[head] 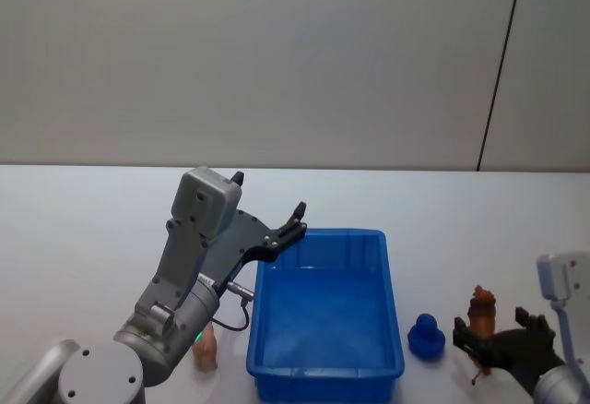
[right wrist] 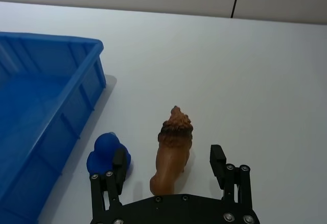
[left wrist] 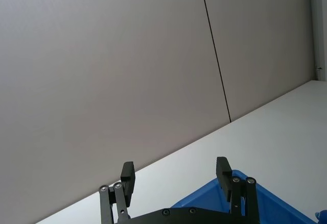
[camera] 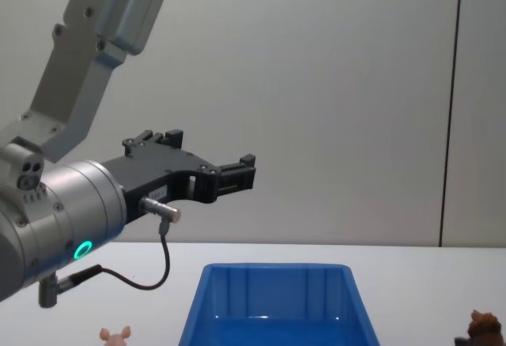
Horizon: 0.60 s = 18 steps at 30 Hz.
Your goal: Pick up the two dolls from the table and place them into the box.
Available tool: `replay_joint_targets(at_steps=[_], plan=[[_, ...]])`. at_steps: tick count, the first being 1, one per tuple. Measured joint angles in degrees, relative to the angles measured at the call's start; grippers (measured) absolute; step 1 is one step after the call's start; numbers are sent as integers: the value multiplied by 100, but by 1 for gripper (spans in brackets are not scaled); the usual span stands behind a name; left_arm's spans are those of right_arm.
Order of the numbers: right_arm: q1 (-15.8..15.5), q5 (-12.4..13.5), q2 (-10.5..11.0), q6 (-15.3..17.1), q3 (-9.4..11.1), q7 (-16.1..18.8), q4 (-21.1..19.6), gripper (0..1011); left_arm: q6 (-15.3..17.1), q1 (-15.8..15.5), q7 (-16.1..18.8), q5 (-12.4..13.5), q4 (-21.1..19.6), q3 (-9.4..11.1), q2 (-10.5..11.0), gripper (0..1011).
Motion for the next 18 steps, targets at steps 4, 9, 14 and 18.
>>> replay_joint_targets(at_steps=[4,9,14,18], plan=[[2,10,-76,75,-32,-96,78,1001,0,0,0,0,0,0,0,1001],[17,15,-156,123,-61,-201,154,1001,0,0,0,0,0,0,0,1001],[45,22,-236,145,-83,-298,237,994,0,0,0,0,0,0,0,1001],[87,24,-312,145,-101,-370,329,911,0,0,0,0,0,0,0,1001]])
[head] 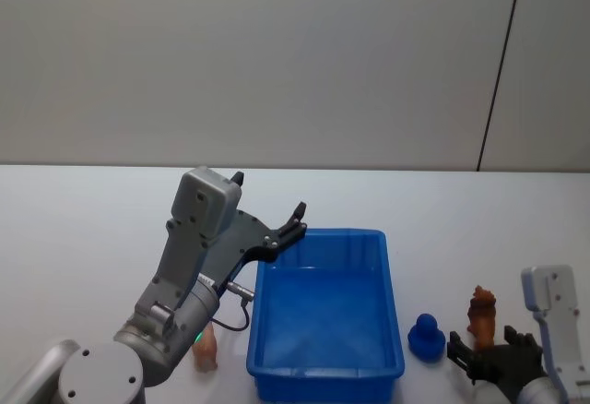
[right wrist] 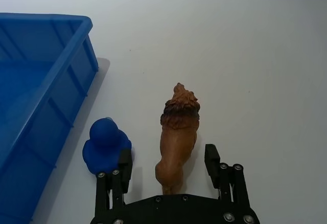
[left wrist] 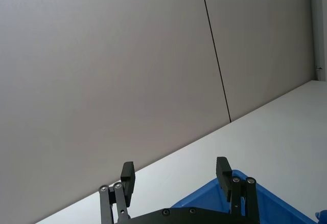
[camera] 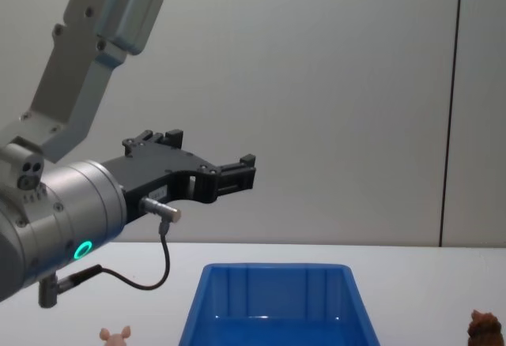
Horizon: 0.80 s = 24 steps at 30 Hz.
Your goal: Pick up the two dolls from the table and place them into the box.
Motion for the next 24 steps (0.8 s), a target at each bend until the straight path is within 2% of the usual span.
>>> replay_joint_targets(at_steps=[8,9,12,13,14,16,18,24], plan=[[94,-30,-125,-54,-25,-83,155,676,0,0,0,0,0,0,0,1001],[110,-39,-145,-67,-28,-96,179,676,0,0,0,0,0,0,0,1001],[141,-54,-182,-83,-32,-116,217,545,0,0,0,0,0,0,0,1001],[147,-59,-190,-86,-32,-121,223,534,0,0,0,0,0,0,0,1001],[159,-68,-204,-90,-32,-132,233,461,0,0,0,0,0,0,0,1001],[166,-76,-216,-92,-32,-143,238,444,0,0,0,0,0,0,0,1001],[178,-85,-234,-93,-32,-160,239,356,0,0,0,0,0,0,0,1001],[184,-93,-263,-84,-15,-228,206,334,0,1,0,0,0,0,-1,1001]])
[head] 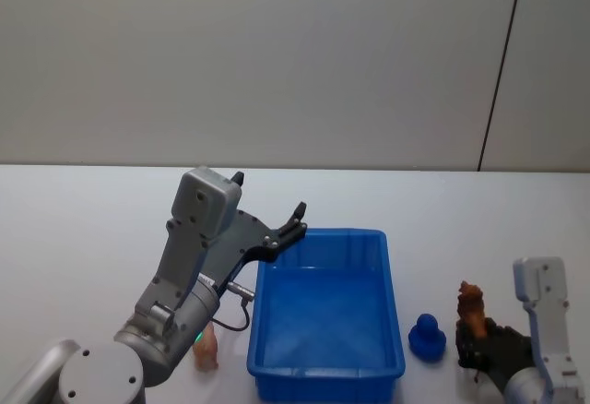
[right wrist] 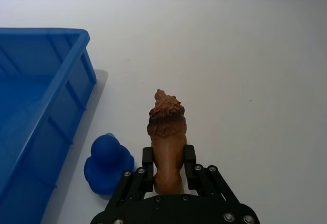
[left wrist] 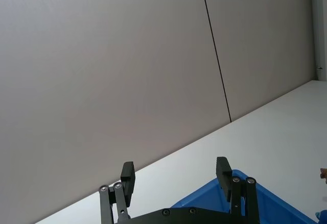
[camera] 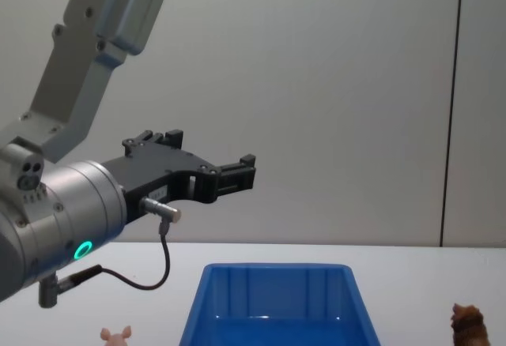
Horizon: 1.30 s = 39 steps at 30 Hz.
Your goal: Pick up the two dolls from the table and place them into the box.
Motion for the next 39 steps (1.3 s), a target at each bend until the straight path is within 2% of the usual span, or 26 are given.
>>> replay_joint_targets(at_steps=[9,15,23,29,33,39], plan=[[-11,-87,-7,-42,28,-60,-153,334,0,-1,0,0,0,0,2,1001],[-19,-177,11,-207,44,49,-317,334,0,-1,0,0,0,0,1,1001],[6,-221,36,-403,49,440,-463,334,0,-1,-1,0,0,0,0,1001],[83,-223,33,-533,33,918,-527,334,0,-1,0,0,0,0,1,1001],[128,-221,26,-572,20,1114,-528,334,0,-1,0,0,0,0,1,1001],[282,-221,-41,-643,-38,1682,-449,334,0,-1,0,0,0,0,2,1001]])
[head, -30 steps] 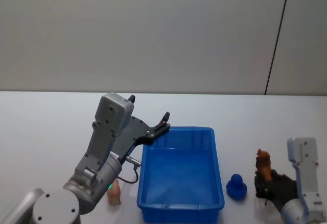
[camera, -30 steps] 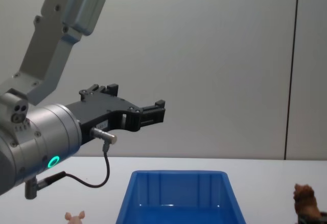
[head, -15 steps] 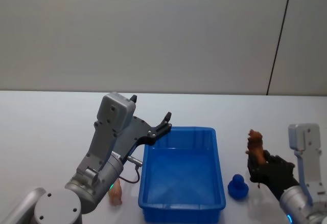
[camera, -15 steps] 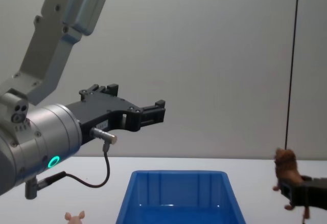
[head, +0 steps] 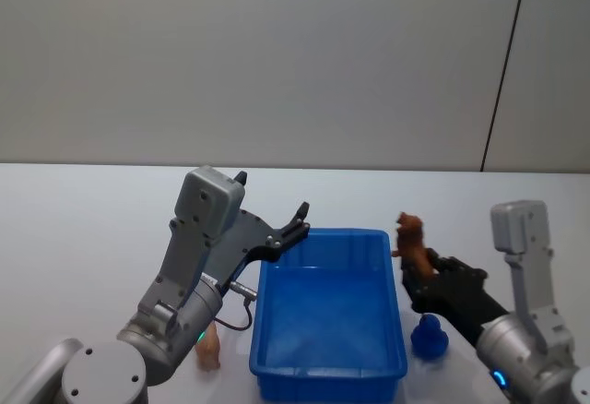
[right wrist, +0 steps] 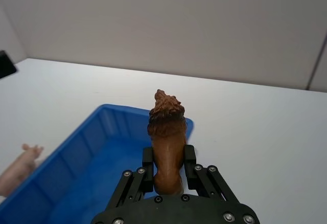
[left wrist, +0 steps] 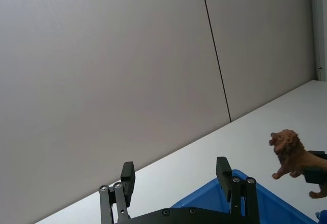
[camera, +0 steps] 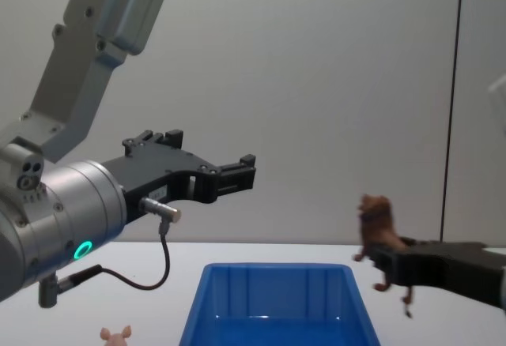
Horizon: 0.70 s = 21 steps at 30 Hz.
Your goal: Pick up the two dolls from the table and place them into the box.
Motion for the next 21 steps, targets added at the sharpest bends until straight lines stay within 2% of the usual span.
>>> replay_joint_targets(at_steps=[9,13,16,17,19,21], plan=[[291,-77,-165,-49,-122,673,303,335,0,0,0,0,0,0,0,1001],[491,-152,-300,-59,-215,1003,578,459,0,0,0,0,0,0,-1,1001],[598,-188,-374,-60,-259,1119,735,518,0,0,0,0,0,0,-1,1001],[628,-202,-393,-60,-270,1162,778,588,0,0,0,0,0,0,-1,1001],[711,-228,-448,-63,-300,1230,907,628,0,0,0,0,0,0,-1,1001],[774,-250,-492,-69,-322,1260,1006,710,0,0,0,0,0,0,-1,1001]])
